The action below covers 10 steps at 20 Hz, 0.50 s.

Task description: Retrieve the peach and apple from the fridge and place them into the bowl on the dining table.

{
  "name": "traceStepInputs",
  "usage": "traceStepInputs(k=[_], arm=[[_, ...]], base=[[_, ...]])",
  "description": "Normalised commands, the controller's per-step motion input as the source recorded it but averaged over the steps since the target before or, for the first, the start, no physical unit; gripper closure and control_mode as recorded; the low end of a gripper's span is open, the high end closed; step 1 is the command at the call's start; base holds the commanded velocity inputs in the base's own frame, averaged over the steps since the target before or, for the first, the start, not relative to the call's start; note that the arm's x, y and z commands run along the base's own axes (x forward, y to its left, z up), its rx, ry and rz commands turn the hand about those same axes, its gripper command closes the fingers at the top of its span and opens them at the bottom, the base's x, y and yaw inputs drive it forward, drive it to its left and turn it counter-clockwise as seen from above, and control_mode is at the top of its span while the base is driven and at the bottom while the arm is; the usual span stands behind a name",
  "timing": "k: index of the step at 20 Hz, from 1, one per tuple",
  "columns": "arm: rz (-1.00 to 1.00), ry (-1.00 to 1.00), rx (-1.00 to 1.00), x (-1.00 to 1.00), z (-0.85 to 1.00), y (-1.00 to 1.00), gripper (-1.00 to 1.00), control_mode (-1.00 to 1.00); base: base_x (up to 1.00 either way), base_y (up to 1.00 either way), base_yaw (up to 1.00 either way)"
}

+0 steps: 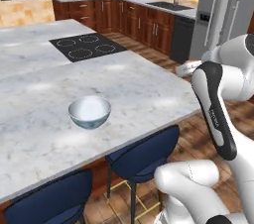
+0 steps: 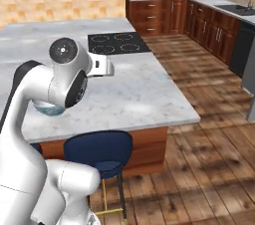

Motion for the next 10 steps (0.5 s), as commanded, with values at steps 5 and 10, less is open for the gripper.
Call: traceStepInputs(k=[5,10], arm=[[0.00,0.00,0.00,0.00,0.00,0.00,1.00,1.00],[0.00,0.00,0.00,0.00,0.00,0.00,1.00,1.00]], base=[[-0.76,1.00,0.23],[0.51,0.73,0.28]])
